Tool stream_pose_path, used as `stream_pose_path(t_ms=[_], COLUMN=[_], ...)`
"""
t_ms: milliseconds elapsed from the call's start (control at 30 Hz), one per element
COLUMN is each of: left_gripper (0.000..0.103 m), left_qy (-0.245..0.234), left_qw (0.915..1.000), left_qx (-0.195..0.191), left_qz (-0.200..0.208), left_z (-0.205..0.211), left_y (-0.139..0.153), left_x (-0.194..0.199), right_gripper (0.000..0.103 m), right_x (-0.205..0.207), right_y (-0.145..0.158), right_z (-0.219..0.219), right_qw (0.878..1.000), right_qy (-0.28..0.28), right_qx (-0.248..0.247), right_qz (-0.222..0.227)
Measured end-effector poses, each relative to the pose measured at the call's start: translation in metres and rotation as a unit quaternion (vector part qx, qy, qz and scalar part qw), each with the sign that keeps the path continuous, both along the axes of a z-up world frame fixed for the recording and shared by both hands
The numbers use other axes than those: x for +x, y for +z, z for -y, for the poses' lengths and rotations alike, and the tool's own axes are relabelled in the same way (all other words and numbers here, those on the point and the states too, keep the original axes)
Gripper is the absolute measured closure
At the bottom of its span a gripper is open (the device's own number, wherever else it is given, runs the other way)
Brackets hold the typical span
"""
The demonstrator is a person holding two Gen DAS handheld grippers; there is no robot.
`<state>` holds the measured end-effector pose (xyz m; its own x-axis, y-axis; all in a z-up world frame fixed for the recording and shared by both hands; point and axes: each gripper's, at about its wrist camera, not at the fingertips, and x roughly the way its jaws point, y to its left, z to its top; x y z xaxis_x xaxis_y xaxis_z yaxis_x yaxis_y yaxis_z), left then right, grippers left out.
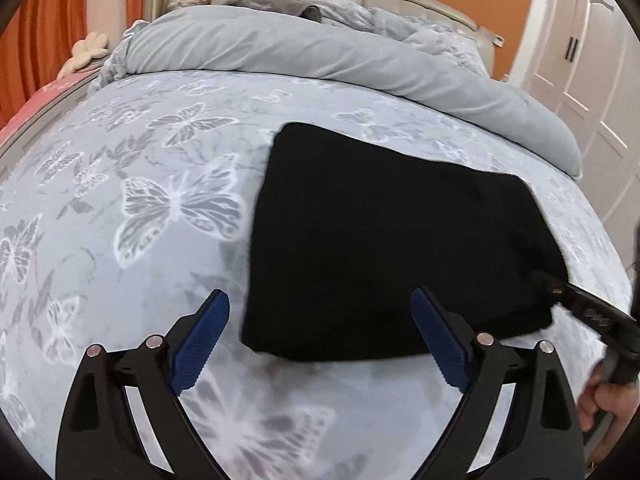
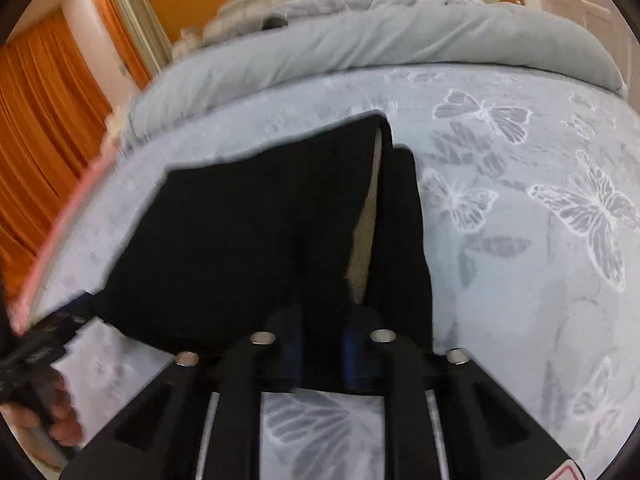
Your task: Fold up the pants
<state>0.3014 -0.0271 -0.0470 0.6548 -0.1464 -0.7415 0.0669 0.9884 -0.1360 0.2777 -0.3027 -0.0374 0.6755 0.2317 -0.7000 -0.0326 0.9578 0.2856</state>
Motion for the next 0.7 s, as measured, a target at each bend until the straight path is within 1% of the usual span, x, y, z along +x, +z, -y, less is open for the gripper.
stream_pose_path(t_ms=[33,67,100,133,167,200,233,267,300,367,400,433,467,500,533,567,600,633,700], left_gripper=[0.013,0.013,0.013,0.013,0.013,0.013,0.013,0.012,0.012,0.014,0.015,0.014,0.014,0.014,0.014,0.014,0.014,0.014,0.014], left_qy=[-0.004,-0.009,-0.012,-0.017,-0.021,-0.021,-0.021,-0.013,-0.01,-0.007,-0.006,-0.01,-0.011,-0.01,-0.012,-0.012,-0.01,-0.011,-0.01], left_qw=[1.0,0.9999,0.9996,0.9992,0.9988,0.9987,0.9986,0.9984,0.9982,0.9981,0.998,0.9977,0.9971,0.9967,0.9966,0.9966,0.9968,0.9971,0.997], left_qx=[0.0,0.004,0.017,0.032,0.043,0.045,0.046,0.055,0.059,0.062,0.063,0.065,0.07,0.075,0.075,0.074,0.07,0.062,0.054], left_qz=[0.006,0.013,0.018,0.016,0.005,-0.006,-0.011,-0.006,-0.001,0.004,0.009,0.018,0.025,0.029,0.033,0.034,0.037,0.043,0.055], left_z=[-0.002,-0.003,-0.002,0.002,0.006,0.009,0.011,0.012,0.012,0.01,0.01,0.009,0.01,0.01,0.012,0.013,0.015,0.018,0.023], left_y=[0.001,0.002,-0.001,-0.008,-0.018,-0.026,-0.032,-0.035,-0.035,-0.026,-0.021,-0.013,-0.005,0.001,0.007,0.011,0.019,0.027,0.041], left_x=[-0.002,-0.004,-0.005,-0.005,-0.002,0.0,0.001,0.001,0.0,-0.007,-0.012,-0.019,-0.025,-0.028,-0.031,-0.032,-0.032,-0.03,-0.021], right_gripper=[0.094,0.094,0.093,0.091,0.091,0.09,0.084,0.081,0.081,0.081,0.072,0.058,0.055,0.055,0.062,0.07,0.096,0.103,0.103], right_x=[-0.012,-0.014,-0.009,-0.004,-0.009,-0.01,-0.013,-0.019,-0.029,-0.05,-0.057,-0.064,-0.065,-0.063,-0.057,-0.052,-0.043,-0.037,-0.02], right_y=[0.007,0.0,-0.018,-0.04,-0.038,-0.033,-0.024,-0.016,-0.006,0.013,0.02,0.028,0.032,0.034,0.038,0.041,0.047,0.052,0.063], right_z=[0.006,0.013,0.017,0.022,0.025,0.026,0.027,0.026,0.023,0.017,0.015,0.009,0.003,-0.002,-0.007,-0.009,-0.014,-0.017,-0.021], right_qw=[1.0,1.0,0.999,0.998,0.999,0.999,0.999,0.999,0.999,0.999,0.999,0.999,0.999,0.998,0.998,0.999,0.999,0.999,0.999], right_qy=[-0.002,-0.012,-0.02,-0.019,-0.019,-0.019,-0.025,-0.031,-0.032,-0.033,-0.033,-0.028,-0.023,-0.021,-0.013,-0.007,-0.002,-0.004,-0.009], right_qx=[-0.007,-0.017,-0.034,-0.03,-0.019,-0.011,0.004,0.003,-0.007,-0.024,-0.029,-0.038,-0.048,-0.058,-0.058,-0.046,-0.033,-0.029,-0.02], right_qz=[0.018,0.013,-0.015,-0.044,-0.027,-0.023,-0.026,-0.027,-0.02,-0.006,-0.002,0.004,0.009,0.01,0.008,0.009,0.013,0.016,0.034])
